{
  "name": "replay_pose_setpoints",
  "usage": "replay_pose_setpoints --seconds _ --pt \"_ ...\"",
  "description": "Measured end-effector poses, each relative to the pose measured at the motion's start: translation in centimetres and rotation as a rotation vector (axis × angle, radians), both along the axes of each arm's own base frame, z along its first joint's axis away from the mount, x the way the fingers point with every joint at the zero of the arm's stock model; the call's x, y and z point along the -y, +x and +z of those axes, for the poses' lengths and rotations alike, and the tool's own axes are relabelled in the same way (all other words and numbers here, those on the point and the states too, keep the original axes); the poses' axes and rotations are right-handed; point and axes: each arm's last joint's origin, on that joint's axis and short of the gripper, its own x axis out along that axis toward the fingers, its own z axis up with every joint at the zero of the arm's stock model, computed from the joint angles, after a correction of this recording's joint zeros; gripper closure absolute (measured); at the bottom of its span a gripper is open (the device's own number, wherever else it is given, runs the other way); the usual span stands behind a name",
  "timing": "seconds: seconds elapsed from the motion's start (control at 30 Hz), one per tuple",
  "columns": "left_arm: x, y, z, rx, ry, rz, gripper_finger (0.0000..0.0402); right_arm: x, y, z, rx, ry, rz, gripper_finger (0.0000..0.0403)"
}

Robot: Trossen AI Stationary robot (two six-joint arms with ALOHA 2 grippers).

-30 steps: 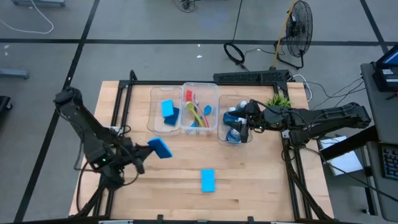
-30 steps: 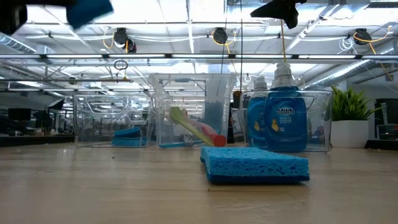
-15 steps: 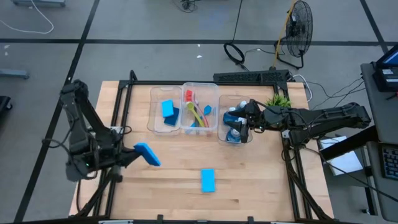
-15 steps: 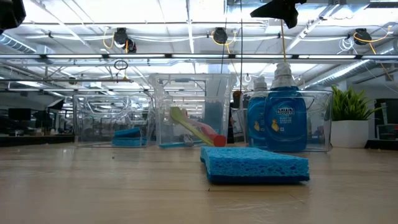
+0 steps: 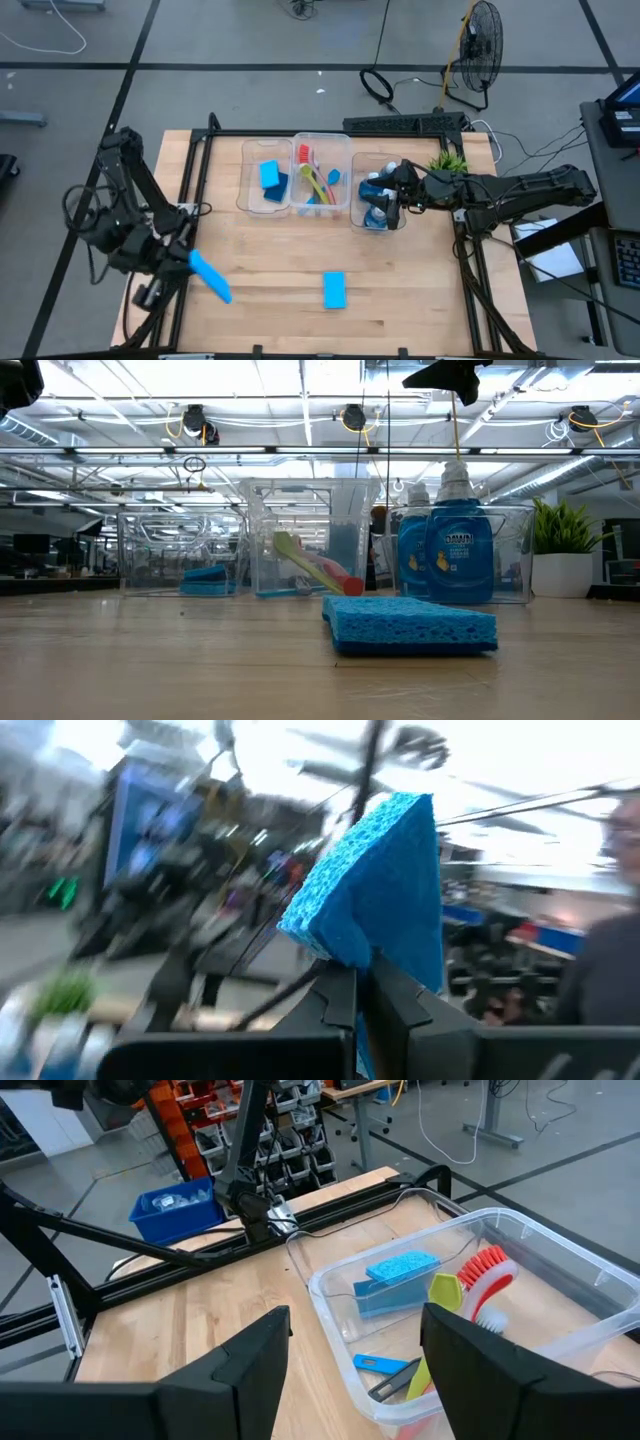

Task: Pick & Place Kitchen Sink Supplies
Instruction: Put the blue sponge into the left transparent bin

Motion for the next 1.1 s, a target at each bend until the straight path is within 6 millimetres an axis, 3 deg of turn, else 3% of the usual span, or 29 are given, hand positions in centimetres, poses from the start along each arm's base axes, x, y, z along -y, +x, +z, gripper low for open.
replay_pose_setpoints --seconds 0.3,0.57,0.7,0.83,1.1 --pt "0.2 -0.4 1.0 0.222 0.206 -0.120 0.0398 0.0 0.0 0.0 0.000 0.000 0.000 0.0190" --pt "0.1 -0.4 1.1 0.251 0.240 -0.113 0.0398 0.0 0.0 0.0 0.000 0.000 0.000 0.0190" --pt "-1.1 0.6 1.1 0.097 0.001 0.066 0.0398 0.0 0.0 0.0 0.001 0.000 -0.002 0.0190" --pt "-2.1 2.0 -0.5 -0.133 -0.285 0.356 0.0398 0.1 0.0 0.0 0.002 0.002 -0.007 0.0190" --pt "-3.3 3.7 -1.9 -0.166 -0.473 0.619 0.0398 0.1 0.0 0.0 0.003 0.003 -0.007 0.0190"
